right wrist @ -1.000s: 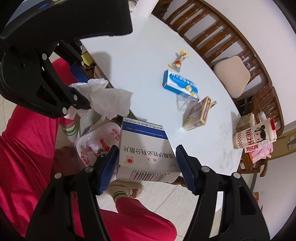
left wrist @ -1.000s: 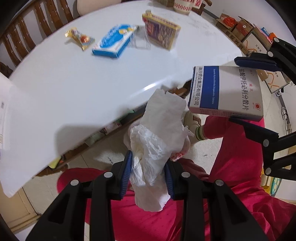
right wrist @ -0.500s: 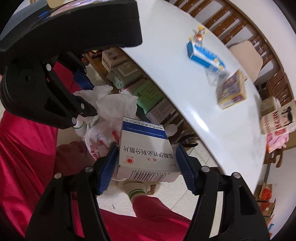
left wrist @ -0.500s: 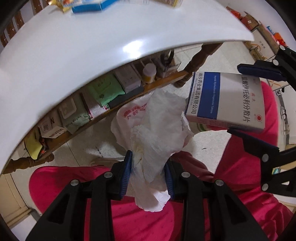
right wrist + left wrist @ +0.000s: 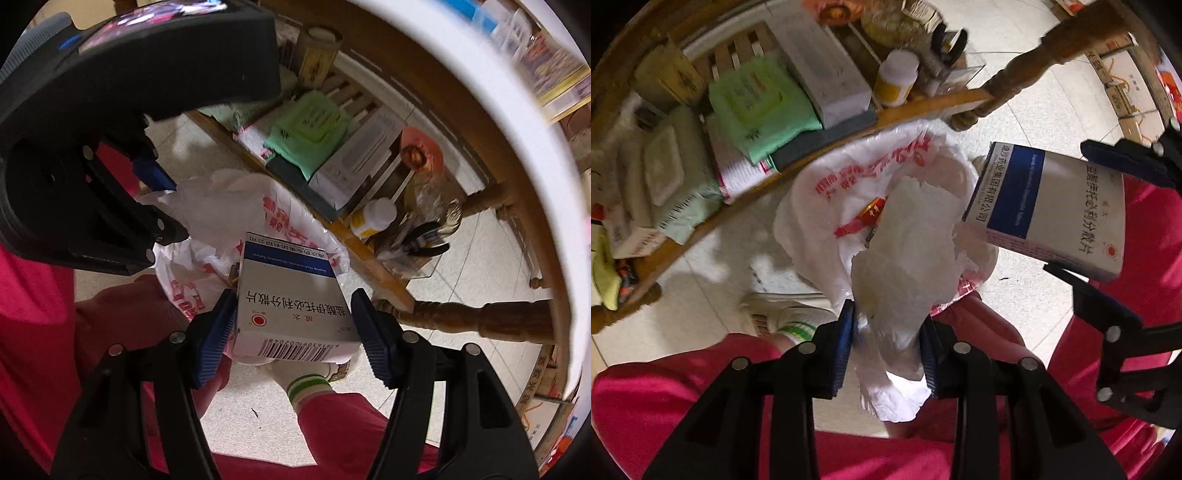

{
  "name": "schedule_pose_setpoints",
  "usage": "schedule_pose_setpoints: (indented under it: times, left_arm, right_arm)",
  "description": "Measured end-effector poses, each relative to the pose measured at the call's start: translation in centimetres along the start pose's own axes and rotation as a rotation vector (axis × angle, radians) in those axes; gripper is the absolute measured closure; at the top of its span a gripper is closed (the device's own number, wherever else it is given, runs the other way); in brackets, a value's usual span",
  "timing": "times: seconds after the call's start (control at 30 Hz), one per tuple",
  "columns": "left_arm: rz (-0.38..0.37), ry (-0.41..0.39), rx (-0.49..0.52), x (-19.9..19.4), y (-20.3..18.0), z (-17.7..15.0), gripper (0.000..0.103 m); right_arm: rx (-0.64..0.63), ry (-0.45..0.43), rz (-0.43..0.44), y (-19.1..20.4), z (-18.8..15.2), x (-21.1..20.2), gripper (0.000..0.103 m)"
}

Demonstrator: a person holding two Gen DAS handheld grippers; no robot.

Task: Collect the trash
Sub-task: 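Carry the white-and-blue box and tissue down toward the white trash bag, then open both tools to drop the box and tissue into the bag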

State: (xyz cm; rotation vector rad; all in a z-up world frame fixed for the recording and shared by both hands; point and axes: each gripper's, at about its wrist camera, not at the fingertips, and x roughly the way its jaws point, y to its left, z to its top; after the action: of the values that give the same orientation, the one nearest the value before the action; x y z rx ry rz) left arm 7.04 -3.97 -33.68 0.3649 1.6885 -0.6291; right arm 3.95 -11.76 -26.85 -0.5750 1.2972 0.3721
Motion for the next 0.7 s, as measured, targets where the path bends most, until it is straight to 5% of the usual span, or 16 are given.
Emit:
schedule_pose_setpoints:
  times: [0.57,0.7]
  left_arm:
    - [0.01,0.16,-0.07,8.8,2.7,3.6,0.068]
    - [0.018,0.191,-0.09,9.6,2.9,3.7,0.047]
  right_arm:
    - [0.125,0.156,0.08,0.3,-0.3,12.6,0.04]
    - [0.156,0.167,0.117,0.0,-0.1,13.6,0.037]
